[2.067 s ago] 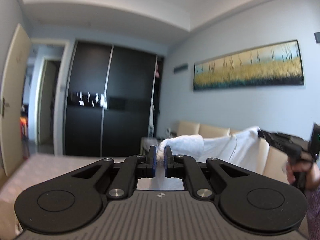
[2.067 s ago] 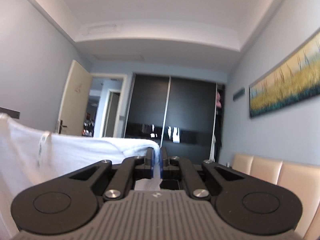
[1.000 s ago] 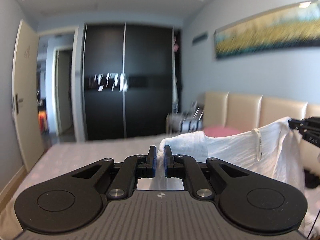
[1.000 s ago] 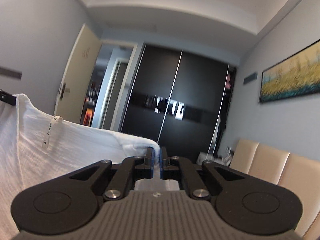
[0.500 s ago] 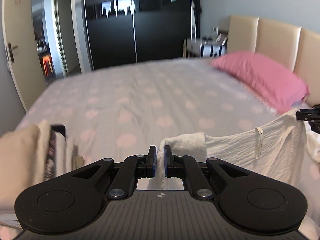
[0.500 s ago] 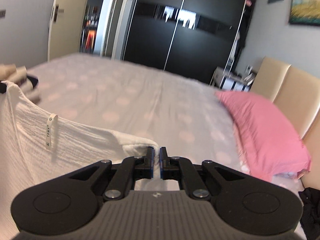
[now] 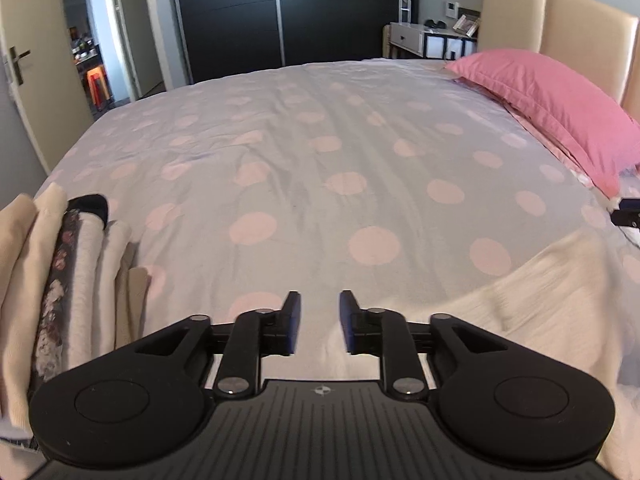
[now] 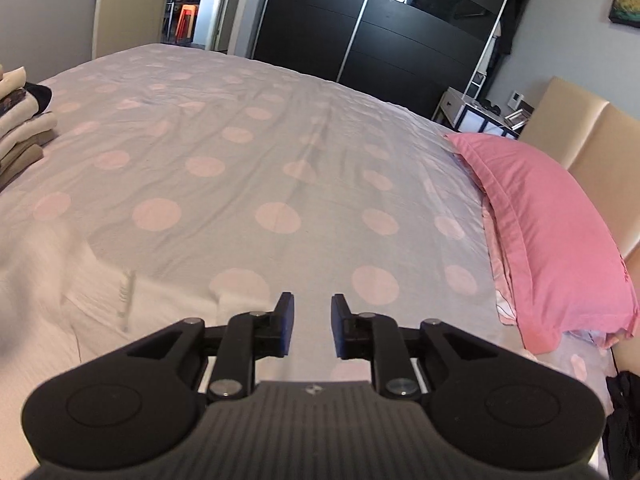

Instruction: Fold clothes

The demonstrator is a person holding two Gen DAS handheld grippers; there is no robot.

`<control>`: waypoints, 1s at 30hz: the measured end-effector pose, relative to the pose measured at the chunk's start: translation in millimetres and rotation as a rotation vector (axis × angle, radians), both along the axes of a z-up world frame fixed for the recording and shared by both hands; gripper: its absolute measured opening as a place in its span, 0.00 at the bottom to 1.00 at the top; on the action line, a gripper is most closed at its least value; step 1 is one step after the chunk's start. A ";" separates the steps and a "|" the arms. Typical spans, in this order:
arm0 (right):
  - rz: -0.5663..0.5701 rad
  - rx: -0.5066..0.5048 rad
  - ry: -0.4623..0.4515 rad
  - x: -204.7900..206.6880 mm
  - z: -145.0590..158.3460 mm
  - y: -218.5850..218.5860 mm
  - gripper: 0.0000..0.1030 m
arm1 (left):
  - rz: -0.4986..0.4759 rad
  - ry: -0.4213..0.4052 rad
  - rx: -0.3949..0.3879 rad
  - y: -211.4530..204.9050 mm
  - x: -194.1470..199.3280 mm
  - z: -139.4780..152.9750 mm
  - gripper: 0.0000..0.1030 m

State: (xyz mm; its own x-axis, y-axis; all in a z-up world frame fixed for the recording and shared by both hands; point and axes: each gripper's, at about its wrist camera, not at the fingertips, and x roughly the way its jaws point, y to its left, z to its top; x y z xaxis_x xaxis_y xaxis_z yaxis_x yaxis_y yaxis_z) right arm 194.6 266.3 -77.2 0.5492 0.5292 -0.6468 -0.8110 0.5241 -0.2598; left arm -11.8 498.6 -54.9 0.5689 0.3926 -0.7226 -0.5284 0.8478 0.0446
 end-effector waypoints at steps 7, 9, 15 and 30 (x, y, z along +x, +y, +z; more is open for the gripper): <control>-0.042 0.031 0.073 -8.8 14.2 -41.8 0.23 | -0.002 0.032 0.003 -14.3 -38.6 11.7 0.22; -0.051 0.036 0.102 -15.7 17.5 -58.3 0.24 | -0.006 0.043 -0.003 -23.0 -54.7 14.2 0.23; -0.042 0.033 0.169 -60.7 15.1 -113.6 0.27 | -0.027 0.084 -0.025 -59.9 -106.6 14.1 0.29; -0.083 0.014 0.345 -175.4 -32.4 -228.5 0.43 | -0.017 0.146 -0.161 -154.8 -209.7 -34.7 0.43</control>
State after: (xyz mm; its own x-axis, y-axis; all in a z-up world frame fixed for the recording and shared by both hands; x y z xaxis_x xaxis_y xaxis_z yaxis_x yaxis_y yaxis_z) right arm 19.3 37.8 -109.6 0.3409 0.5024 -0.7946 -0.8042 0.5935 0.0303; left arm -221.4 343.8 -89.6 0.4590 0.2565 -0.8506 -0.5122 0.8587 -0.0174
